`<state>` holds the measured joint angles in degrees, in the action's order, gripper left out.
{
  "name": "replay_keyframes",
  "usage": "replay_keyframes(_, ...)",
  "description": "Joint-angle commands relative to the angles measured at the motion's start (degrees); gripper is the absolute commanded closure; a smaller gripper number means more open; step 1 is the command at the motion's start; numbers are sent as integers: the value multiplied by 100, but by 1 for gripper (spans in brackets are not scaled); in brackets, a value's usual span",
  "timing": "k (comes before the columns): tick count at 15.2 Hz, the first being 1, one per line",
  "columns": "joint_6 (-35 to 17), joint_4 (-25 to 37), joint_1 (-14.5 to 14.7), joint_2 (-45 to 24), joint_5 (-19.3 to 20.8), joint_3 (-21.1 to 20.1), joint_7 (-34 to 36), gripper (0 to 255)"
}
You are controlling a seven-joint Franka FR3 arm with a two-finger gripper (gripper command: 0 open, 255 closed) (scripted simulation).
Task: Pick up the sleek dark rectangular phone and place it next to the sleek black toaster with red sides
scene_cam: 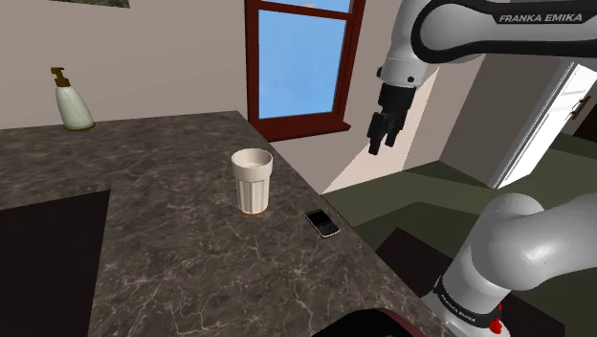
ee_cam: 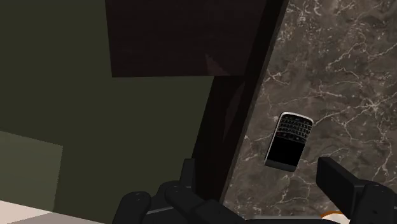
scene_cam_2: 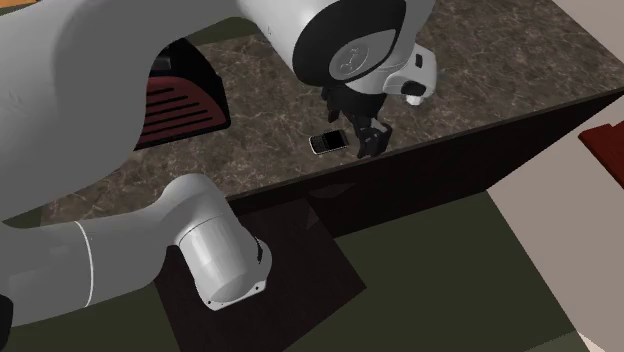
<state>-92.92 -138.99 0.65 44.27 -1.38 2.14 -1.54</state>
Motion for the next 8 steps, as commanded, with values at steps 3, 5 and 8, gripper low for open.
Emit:
replay_keyframes(3, -364, -269, 38, -83, -116, -147, 211, 0)
replay_keyframes(5, -740, -508, 81, -206, -233, -296, 418, 0)
replay_keyframes(8, -1329, -806, 154, -471, -407, -525, 723, 0)
